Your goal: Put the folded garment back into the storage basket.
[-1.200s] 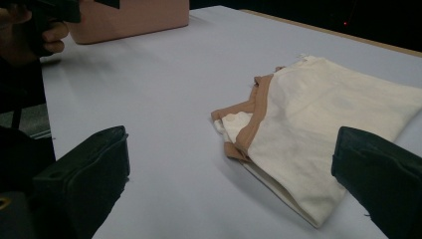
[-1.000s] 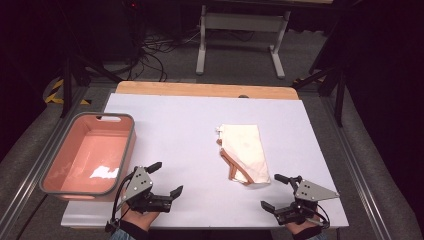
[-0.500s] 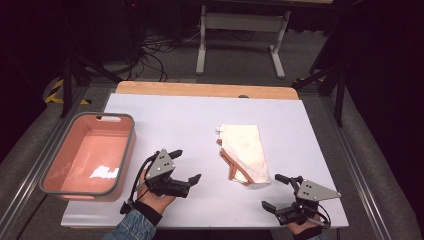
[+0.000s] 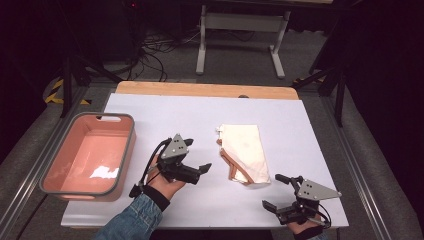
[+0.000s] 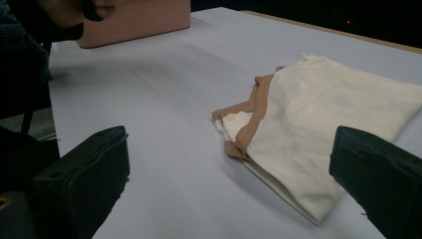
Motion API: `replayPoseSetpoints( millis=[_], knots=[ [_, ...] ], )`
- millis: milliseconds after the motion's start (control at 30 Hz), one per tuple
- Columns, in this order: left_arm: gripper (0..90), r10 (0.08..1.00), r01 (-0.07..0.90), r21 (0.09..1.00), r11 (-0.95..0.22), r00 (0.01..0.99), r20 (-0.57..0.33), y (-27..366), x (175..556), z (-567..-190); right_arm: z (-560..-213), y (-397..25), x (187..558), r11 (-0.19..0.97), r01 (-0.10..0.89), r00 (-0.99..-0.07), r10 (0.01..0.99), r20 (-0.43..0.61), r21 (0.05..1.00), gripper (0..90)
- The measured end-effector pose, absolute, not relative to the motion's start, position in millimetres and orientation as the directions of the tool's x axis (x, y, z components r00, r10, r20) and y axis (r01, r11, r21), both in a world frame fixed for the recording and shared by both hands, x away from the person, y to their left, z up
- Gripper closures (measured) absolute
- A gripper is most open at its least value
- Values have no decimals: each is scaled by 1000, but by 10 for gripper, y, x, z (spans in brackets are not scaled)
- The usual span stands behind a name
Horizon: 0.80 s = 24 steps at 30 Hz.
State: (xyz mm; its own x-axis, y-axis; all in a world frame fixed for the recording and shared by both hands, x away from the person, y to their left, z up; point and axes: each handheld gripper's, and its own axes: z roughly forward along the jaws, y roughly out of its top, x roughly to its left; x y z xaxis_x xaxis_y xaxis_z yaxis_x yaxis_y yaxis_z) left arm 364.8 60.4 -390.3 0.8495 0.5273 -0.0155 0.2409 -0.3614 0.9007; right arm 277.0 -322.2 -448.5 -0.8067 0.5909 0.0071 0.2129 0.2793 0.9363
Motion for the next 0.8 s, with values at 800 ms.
replayPoseSetpoints(
  millis=[800],
  knots=[
    [22,531,289,880,-377,846,-50,241,4184,-3831,-4442,-3282,2763,265,188,-810,587,-3,946,35]
  ],
)
